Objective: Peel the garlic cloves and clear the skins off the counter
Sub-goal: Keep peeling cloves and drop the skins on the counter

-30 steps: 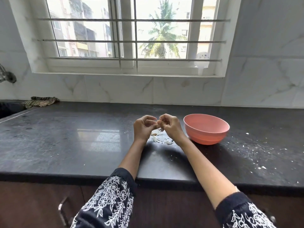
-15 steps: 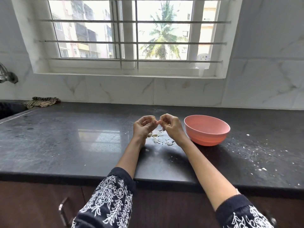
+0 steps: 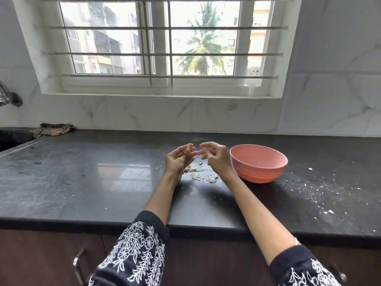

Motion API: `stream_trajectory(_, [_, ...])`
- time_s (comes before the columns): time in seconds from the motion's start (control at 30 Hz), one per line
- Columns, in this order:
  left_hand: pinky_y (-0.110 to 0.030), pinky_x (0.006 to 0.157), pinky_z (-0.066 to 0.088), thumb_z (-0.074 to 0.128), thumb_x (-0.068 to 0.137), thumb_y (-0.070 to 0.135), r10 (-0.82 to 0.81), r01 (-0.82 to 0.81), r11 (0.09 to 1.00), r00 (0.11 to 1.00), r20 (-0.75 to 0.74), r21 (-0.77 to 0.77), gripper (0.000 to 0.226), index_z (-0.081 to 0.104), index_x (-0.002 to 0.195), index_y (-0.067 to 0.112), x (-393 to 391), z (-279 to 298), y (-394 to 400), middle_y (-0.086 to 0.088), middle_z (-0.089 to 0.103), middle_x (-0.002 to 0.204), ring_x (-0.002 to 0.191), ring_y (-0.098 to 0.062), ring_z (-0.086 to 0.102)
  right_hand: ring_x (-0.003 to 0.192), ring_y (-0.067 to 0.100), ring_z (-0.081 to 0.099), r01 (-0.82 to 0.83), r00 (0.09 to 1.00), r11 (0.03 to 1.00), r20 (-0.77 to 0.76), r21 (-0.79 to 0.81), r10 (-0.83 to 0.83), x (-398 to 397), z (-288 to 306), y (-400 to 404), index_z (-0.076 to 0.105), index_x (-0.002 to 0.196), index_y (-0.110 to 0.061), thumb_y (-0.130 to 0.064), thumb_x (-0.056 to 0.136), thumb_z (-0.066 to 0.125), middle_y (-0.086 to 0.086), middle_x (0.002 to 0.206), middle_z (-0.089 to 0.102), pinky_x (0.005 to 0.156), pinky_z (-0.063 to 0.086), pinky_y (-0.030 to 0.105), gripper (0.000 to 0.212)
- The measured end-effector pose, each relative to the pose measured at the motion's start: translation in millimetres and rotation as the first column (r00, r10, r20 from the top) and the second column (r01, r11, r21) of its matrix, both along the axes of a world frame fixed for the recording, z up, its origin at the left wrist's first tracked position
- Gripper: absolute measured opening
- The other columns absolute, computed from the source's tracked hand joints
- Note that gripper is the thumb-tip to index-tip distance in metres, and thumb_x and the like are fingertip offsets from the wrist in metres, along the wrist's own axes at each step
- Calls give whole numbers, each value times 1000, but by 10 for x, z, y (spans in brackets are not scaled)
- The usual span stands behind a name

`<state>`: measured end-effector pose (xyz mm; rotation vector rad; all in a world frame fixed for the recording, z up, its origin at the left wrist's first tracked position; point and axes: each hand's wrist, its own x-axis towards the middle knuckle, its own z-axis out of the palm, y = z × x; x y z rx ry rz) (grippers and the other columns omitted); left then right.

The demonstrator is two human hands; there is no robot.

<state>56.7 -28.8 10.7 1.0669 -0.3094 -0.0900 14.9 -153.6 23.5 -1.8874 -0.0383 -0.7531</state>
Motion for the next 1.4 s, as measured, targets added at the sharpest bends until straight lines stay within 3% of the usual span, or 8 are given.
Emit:
stream_trajectory(0.1, [-23,72,57,62,86,5,24,-25,999,999,27,39,10,65,95,4,0,-20,-1,3,73,73,67,-9,70,71,21,67,61,998,994,30,-90,-58,14,-10,-14,71,89,-9,-14,89,61,7,79,72,68,53,31,11])
stream_trajectory(0.23, [-26,67,50,70,77,1,63,-82,984,990,126,157,14,67,86,13,-19,-39,9,5,72,68,66,-11,67,72,8,60,29,998,993,52,-115,-23,-15,17,2,73,92,-14,-12,83,67,-1,83,71,67,46,17,11])
stream_trajectory(0.4, [-22,51,47,73,72,-5,110,-165,954,969,220,250,22,65,77,15,-54,-23,13,10,69,59,56,-2,62,71,12,58,-20,999,987,39,-162,26,-13,5,12,74,92,-15,-12,83,68,-2,86,70,62,44,19,12])
stream_trajectory(0.7, [-18,59,54,80,65,-4,135,-261,908,923,360,327,20,67,78,4,-36,-59,-21,-5,68,69,58,-3,65,68,14,65,21,999,968,36,-251,-12,-34,-7,0,71,73,-16,-9,76,71,-3,68,69,65,47,18,7])
stream_trajectory(0.93, [-16,62,55,61,87,10,-24,-19,957,989,145,291,22,65,101,-7,-67,-50,-35,4,69,61,55,-4,64,65,8,59,99,994,974,63,-203,-88,-40,11,-23,68,72,-12,-7,77,70,-4,68,66,58,37,6,7])
stream_trajectory(1.0, [-17,61,55,60,88,4,-25,-5,959,994,104,283,20,64,102,-9,-65,-48,-36,2,70,62,55,-5,64,65,10,60,114,993,965,67,-234,-101,-26,-4,-28,67,73,-13,-8,76,71,-2,68,67,59,38,9,7])
stream_trajectory(1.13, [-19,63,57,65,83,1,-23,7,966,998,60,259,20,65,100,-10,-70,-31,-31,-1,69,63,54,-7,64,69,18,57,166,985,905,104,-391,-135,0,-42,-52,65,75,-12,-7,77,68,3,71,67,65,44,30,6])
stream_trajectory(1.4, [-21,65,57,64,84,1,-81,69,969,996,42,239,18,65,100,-7,-60,-41,-26,-3,71,66,56,-8,65,77,20,54,195,978,847,162,-494,-131,-39,-21,-66,61,79,-9,-6,82,62,2,75,63,66,40,34,4])
